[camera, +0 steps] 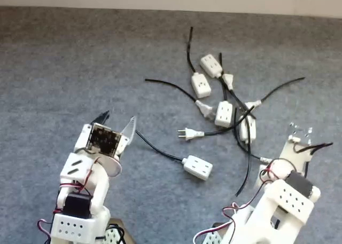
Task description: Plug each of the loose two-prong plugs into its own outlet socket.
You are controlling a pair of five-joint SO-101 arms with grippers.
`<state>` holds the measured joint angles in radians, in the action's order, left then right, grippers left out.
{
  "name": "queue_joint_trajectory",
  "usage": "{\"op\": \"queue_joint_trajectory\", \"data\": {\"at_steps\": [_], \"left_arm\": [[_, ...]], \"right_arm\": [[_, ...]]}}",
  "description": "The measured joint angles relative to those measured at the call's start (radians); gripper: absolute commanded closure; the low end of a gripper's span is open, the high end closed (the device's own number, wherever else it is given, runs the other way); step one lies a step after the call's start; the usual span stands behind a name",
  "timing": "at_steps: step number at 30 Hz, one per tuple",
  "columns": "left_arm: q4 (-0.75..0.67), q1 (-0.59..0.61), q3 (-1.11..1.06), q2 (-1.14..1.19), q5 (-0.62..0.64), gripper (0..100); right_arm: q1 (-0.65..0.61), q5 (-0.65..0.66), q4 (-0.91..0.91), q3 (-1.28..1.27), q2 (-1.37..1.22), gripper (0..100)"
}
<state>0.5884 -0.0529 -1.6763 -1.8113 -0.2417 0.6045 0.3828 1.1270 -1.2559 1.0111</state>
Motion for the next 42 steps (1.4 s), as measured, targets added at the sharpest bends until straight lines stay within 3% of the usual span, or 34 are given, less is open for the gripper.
{"op": "queue_joint_trajectory", "data": {"at_steps": [7,13,16,22,26,42], "left_arm": [[-0.126,-0.146,0.144,0.11,0.005,77],[-0.114,-0.164,0.491,0.638,-0.014,77],[0.014,-0.216,0.763,0.994,-0.13,77],[0.396,-0.353,1.327,1.636,-0.482,77],[0.456,-0.364,1.623,1.944,-0.618,77],[0.489,-0.407,2.501,2.731,-0.634,77]], "right_arm": [[0.0,-0.041,-0.025,-0.106,0.0,76.1],[0.0,-0.083,-0.153,-0.203,0.0,76.1],[0.0,-0.084,-0.212,-0.247,0.008,76.1],[0.0,-0.089,-0.224,-0.262,0.009,76.1],[0.0,-0.089,-0.224,-0.262,0.009,76.1],[-0.002,-0.089,-0.224,-0.265,0.009,76.1]]}}
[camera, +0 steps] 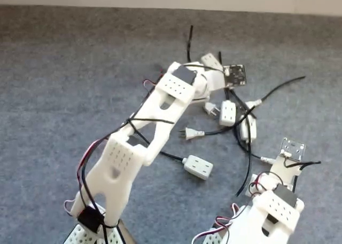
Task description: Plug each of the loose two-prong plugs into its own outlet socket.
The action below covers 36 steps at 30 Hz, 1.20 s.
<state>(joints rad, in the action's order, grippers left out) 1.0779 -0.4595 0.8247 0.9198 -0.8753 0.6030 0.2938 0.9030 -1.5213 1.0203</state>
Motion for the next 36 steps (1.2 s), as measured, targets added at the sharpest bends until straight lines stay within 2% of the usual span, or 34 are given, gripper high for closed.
{"op": "queue_joint_trajectory", "data": {"at_steps": [5,12,20,28,34,36], "left_arm": [[0.098,0.002,0.183,0.12,0.012,77],[0.143,-0.025,0.247,0.229,0.012,77],[0.437,-0.123,0.324,0.226,0.011,77],[0.463,-0.155,0.364,0.252,-0.044,77],[0.437,-0.157,0.356,0.292,-0.041,99],[0.439,-0.163,0.365,0.302,-0.041,99]], "right_arm": [[0.0,0.0,0.0,0.0,0.0,76.1],[0.0,0.0,-0.002,0.0,0.0,76.1],[0.0,0.0,-0.002,0.0,0.0,76.1],[0.0,0.0,-0.006,-0.003,0.002,76.1],[0.0,0.0,-0.009,-0.003,0.002,76.1],[0.0,0.0,-0.009,-0.003,0.002,76.1]]}}
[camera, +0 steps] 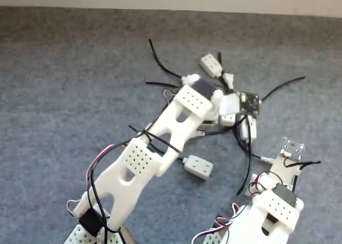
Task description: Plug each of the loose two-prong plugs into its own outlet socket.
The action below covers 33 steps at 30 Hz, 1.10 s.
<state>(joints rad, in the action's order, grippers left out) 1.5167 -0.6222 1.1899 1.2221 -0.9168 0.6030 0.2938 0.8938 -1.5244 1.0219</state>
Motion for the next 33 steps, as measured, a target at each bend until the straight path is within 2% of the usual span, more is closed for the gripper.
{"op": "queue_joint_trajectory", "data": {"at_steps": [7,13,17,21,25,29,33], "left_arm": [[0.037,-0.018,0.069,0.005,0.003,99],[0.232,-0.028,0.259,0.012,0.008,99],[0.252,0.02,0.405,0.012,0.101,99],[0.259,0.094,0.42,-0.081,0.144,99],[0.259,0.129,0.347,-0.311,0.209,98],[0.261,0.132,0.147,-0.545,0.212,98],[0.23,0.127,-0.115,-0.606,0.121,96]], "right_arm": [[0.0,0.0,-0.002,0.0,0.0,76.1],[0.0,0.0,-0.002,-0.002,0.0,76.1],[0.0,0.0,-0.002,-0.002,0.0,76.1],[-0.008,-0.002,-0.002,-0.002,0.0,76.1],[-0.011,-0.002,-0.002,-0.002,0.0,76.1],[-0.011,-0.003,-0.002,-0.002,0.0,76.1],[-0.011,-0.003,-0.002,-0.002,0.0,76.1]]}}
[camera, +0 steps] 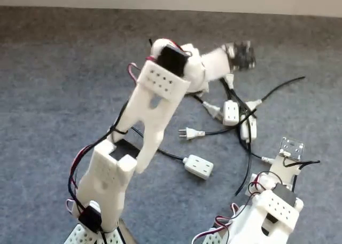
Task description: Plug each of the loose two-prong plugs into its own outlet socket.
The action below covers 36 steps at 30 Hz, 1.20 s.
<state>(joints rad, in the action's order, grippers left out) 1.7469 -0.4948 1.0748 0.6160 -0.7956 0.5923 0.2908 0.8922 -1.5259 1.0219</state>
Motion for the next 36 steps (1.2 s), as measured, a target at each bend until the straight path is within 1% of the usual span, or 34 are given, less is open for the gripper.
{"op": "queue_joint_trajectory", "data": {"at_steps": [3,6,8,9,12,14,17,23,31,36], "left_arm": [[-0.094,-0.008,-0.158,0.023,-0.046,89],[-0.213,-0.012,-0.21,0.066,-0.052,79],[-0.279,-0.014,-0.216,0.092,-0.014,74],[-0.311,-0.014,-0.218,0.103,0.028,72],[-0.374,-0.012,-0.224,0.138,0.13,71],[-0.391,-0.015,-0.224,0.17,0.124,71],[-0.408,-0.023,-0.226,0.229,0.08,71],[-0.48,-0.021,-0.181,0.315,0.069,71],[-0.493,-0.1,-0.069,0.393,0.069,71],[-0.493,-0.107,-0.023,0.453,0.072,71]], "right_arm": [[0.0,0.0,0.0,0.0,0.0,76.1],[0.0,0.0,0.0,0.0,0.0,76.1],[0.0,0.0,0.0,0.0,0.0,76.1],[0.0,0.0,0.0,0.0,0.0,76.1],[0.0,0.0,0.0,0.0,0.0,76.1],[0.0,0.0,0.0,0.0,0.0,76.1],[0.0,0.0,0.0,0.0,0.0,76.1],[0.0,0.0,0.0,0.0,0.0,76.1],[0.0,0.0,0.0,0.0,0.0,76.1],[0.0,0.0,0.0,0.0,0.0,76.1]]}}
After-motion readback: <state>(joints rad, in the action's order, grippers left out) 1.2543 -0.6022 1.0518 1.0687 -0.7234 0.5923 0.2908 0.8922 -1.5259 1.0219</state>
